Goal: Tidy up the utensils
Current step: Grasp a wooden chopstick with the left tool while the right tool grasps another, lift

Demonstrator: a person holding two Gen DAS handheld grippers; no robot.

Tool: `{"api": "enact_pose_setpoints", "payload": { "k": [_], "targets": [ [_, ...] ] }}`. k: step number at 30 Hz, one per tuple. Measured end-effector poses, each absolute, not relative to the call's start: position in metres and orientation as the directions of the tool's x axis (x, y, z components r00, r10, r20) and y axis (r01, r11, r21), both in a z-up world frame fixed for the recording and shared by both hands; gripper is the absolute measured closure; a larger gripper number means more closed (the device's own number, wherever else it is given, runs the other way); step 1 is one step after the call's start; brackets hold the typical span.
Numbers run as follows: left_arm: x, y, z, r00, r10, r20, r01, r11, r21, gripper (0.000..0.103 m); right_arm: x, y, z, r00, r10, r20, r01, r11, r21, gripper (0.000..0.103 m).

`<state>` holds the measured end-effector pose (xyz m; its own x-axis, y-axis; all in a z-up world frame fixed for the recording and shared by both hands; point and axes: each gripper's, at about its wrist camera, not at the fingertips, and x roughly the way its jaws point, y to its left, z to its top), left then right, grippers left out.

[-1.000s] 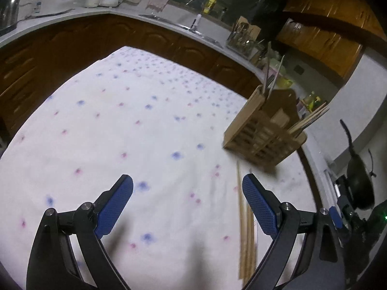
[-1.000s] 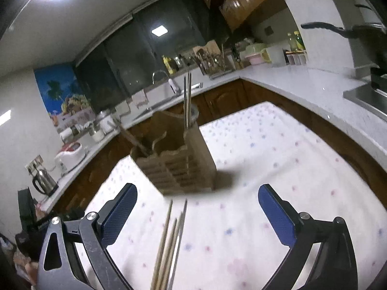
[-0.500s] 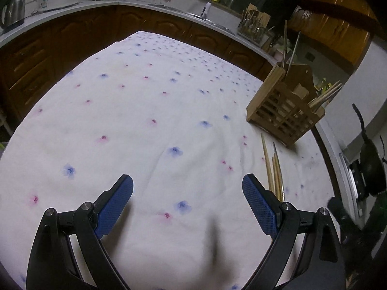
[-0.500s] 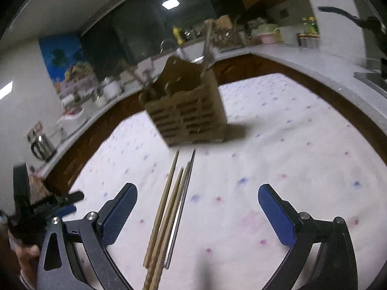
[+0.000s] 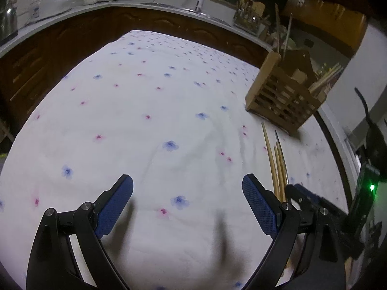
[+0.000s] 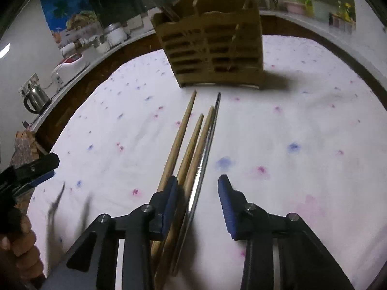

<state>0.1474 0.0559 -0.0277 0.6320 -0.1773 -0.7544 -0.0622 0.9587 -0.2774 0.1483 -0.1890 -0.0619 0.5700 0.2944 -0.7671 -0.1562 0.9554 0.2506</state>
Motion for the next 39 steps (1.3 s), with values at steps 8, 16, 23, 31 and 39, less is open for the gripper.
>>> {"api": "enact_pose_setpoints", "payload": {
  "k": [8,16,23,31,39],
  "targets": [
    [0.168,0.016,-0.029,0.575,-0.201,-0.793,0.03,0.974,-0.225,0.009,0.132,-0.229,-0.063,0.56,0.291,-0.776,-0.104,0.954,0.282,0.088],
    [0.225,-0.054,-0.023,0.563,-0.205,-0.801,0.155,0.978,-0.141,0.016,0.108,-0.284,-0.062,0.584,0.267,-0.767,0.017,0.94,0.34,0.08],
    [0.279,-0.099,-0.046,0.499,-0.151,-0.854,0.21,0.976,-0.05,0.059,0.106,-0.294,-0.057,0.606,0.283,-0.744,0.033,0.925,0.379,0.08],
    [0.231,-0.108,-0.062,0.526,-0.152,-0.837,0.339,0.94,0.042,0.088,0.107,-0.293,-0.048,0.628,0.3,-0.718,0.01,0.919,0.393,0.08],
    [0.187,-0.071,-0.062,0.472,-0.254,-0.844,0.341,0.936,-0.09,0.09,0.128,-0.273,-0.049,0.606,0.324,-0.727,-0.052,0.927,0.37,0.08]
  ]
}}
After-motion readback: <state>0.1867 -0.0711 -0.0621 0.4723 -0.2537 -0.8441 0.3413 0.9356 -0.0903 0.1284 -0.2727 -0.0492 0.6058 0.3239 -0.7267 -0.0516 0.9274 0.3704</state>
